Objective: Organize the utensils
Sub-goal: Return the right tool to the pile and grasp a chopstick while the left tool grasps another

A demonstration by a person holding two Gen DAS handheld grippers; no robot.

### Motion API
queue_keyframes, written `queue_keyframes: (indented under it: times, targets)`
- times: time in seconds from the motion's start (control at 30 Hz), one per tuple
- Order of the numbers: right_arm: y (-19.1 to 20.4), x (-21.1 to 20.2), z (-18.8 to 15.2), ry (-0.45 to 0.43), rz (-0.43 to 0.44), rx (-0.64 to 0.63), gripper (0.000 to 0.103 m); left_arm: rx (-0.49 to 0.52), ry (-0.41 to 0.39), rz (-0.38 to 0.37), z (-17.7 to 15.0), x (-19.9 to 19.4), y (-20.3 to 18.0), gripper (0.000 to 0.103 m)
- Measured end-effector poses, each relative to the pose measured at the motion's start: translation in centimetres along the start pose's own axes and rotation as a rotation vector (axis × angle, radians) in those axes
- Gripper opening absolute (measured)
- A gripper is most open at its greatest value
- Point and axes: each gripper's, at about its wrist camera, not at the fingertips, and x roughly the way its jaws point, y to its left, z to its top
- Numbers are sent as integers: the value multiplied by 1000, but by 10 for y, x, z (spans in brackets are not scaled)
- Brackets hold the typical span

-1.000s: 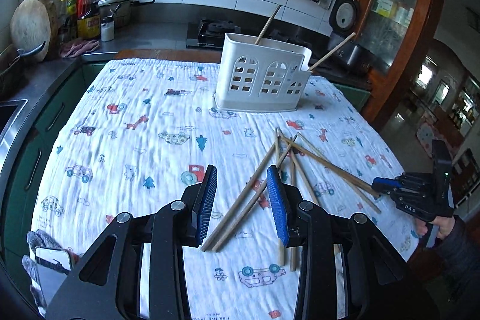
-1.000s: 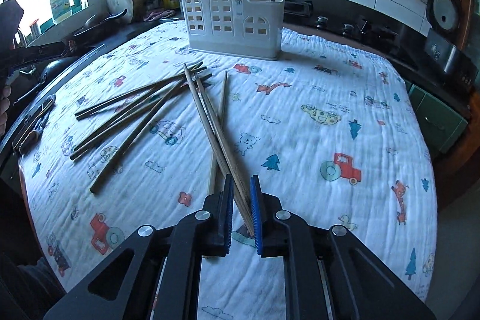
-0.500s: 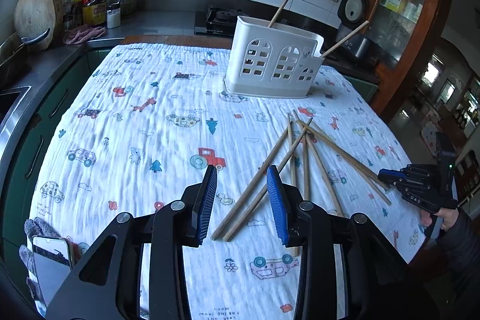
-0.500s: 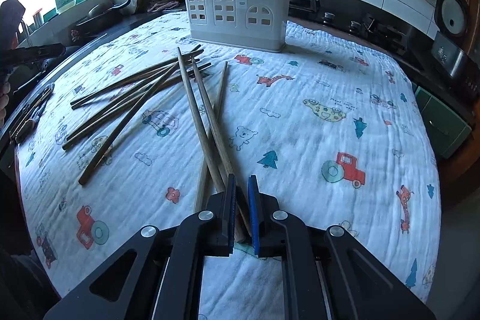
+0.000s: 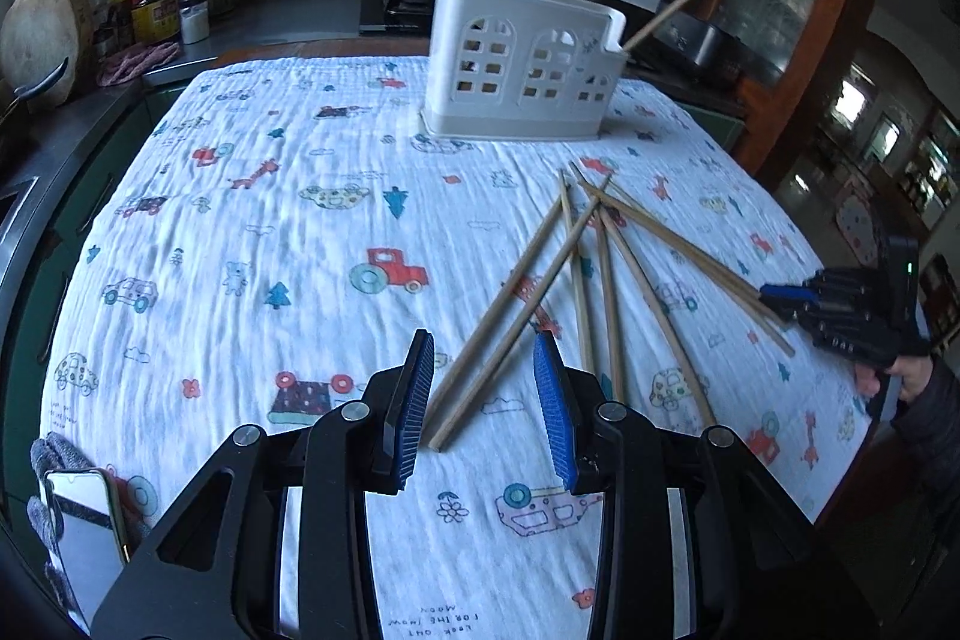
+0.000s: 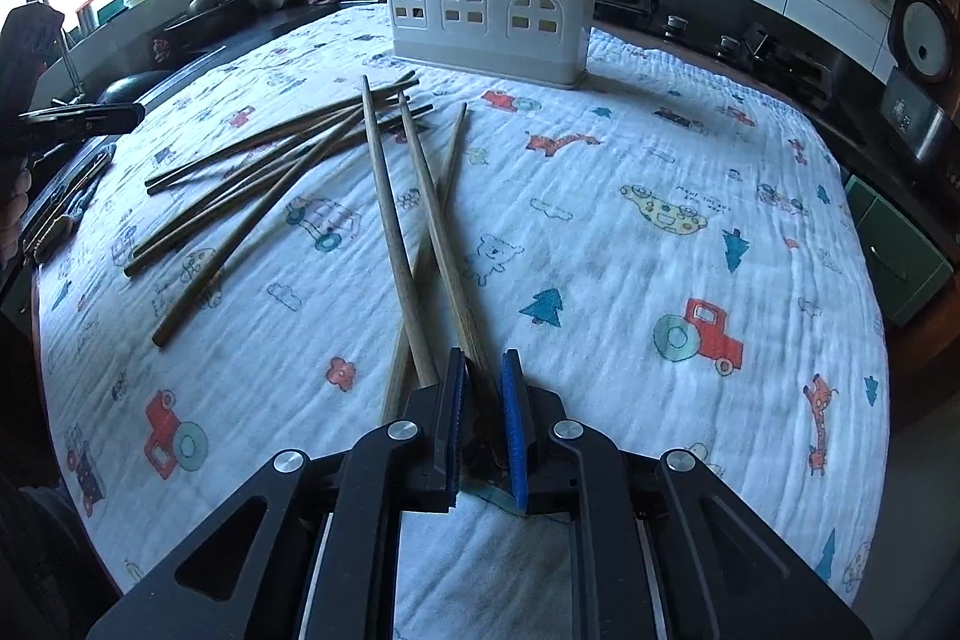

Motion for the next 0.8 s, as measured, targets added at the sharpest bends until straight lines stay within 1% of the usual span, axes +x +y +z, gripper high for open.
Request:
queue_keyframes:
  times: [0.1,0.2,0.27,0.3,0.37,0.4,0.47,0.7,0.8]
  targets:
    - [-2,-1,-1,-5,13,10,12,54,12,-4,-7,9,-7,35]
    - [1,-2,-2,-17,12,1,12,131,17,24,-16,18,-14,35]
    - [0,-3,-4,-23,19,5,11,163,27,32,-19,24,-16,34]
    - [1,-4,-4,-25,20,4,10,176,28,31,-21,26,-16,31]
    - [2,-4,-4,-27,20,0,9,208,36,37,-22,30,-18,30]
    - [3,-5,-4,-28,18,-2,9,219,40,36,-22,33,-19,27]
    - [5,-4,-4,-29,18,-9,8,233,42,24,-23,35,-19,23]
    - [8,-5,-4,-34,12,-5,8,248,55,17,-20,46,-17,22]
    - [9,-7,-5,-38,11,-2,8,245,69,26,-22,49,-14,22]
